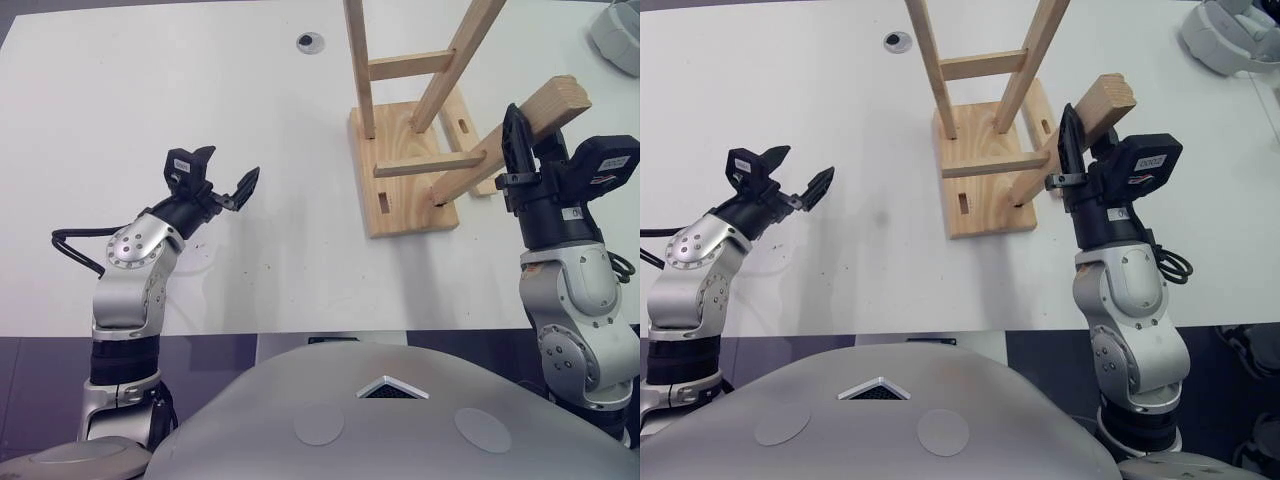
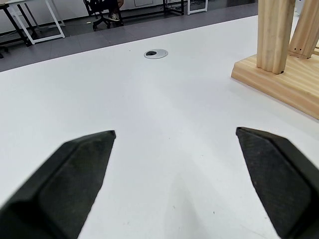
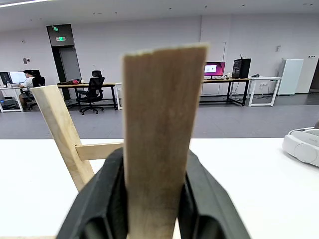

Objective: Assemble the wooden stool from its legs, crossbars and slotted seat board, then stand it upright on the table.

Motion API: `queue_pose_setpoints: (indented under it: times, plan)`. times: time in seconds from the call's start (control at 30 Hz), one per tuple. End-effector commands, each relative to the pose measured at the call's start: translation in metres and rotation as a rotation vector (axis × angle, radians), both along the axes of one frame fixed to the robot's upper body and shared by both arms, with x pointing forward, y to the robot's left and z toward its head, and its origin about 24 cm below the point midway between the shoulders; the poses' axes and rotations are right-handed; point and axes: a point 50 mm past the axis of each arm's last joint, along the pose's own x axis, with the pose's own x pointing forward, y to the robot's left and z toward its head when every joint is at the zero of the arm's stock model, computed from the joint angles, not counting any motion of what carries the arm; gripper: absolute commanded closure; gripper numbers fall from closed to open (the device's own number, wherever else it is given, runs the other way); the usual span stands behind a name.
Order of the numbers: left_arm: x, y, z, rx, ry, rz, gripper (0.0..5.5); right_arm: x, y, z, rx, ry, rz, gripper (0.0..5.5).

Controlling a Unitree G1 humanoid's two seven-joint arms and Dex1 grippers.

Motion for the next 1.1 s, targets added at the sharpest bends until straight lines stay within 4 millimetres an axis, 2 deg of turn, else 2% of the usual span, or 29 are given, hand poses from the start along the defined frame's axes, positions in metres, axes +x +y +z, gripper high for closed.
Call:
queue_pose_setpoints:
  times: [0.03, 0.27, 0.37, 0.53, 0.67, 0.73, 0.97, 1.03, 1.1]
  plan:
    - [0.002, 0.001, 0.003, 0.023, -0.015, 0.016, 1.03, 0.002, -0.007, -0.027, -0.062, 0.153, -0.018, 4.43]
    - [0.004, 0.0, 0.002, 0.016, -0.02, 0.022, 1.03, -0.005, -0.02, -0.069, -0.092, 0.337, -0.011, 4.43]
    - [0.004, 0.001, 0.002, 0.016, -0.02, 0.023, 1.03, -0.001, -0.016, -0.055, 0.054, 0.234, 0.001, 4.43]
    - [0.004, 0.0, 0.001, 0.013, -0.023, 0.028, 1.03, 0.01, -0.01, -0.019, 0.112, 0.026, 0.07, 4.43]
    - [0.004, 0.002, 0.001, 0.018, -0.026, 0.036, 1.03, 0.015, -0.011, 0.001, 0.116, -0.073, 0.085, 4.43]
    - [0.004, 0.003, 0.001, 0.02, -0.027, 0.039, 1.03, 0.018, -0.012, 0.008, 0.119, -0.101, 0.079, 3.85]
    - [0.003, 0.003, 0.0, 0.016, -0.027, 0.043, 1.03, 0.021, -0.011, 0.02, 0.101, -0.14, 0.088, 2.61]
    - [0.002, 0.003, 0.0, 0.016, -0.028, 0.047, 1.03, 0.026, -0.013, 0.042, 0.078, -0.211, 0.104, 2.22]
    - [0.0, 0.003, 0.0, 0.016, -0.028, 0.052, 1.03, 0.033, -0.017, 0.072, 0.05, -0.301, 0.121, 1.97]
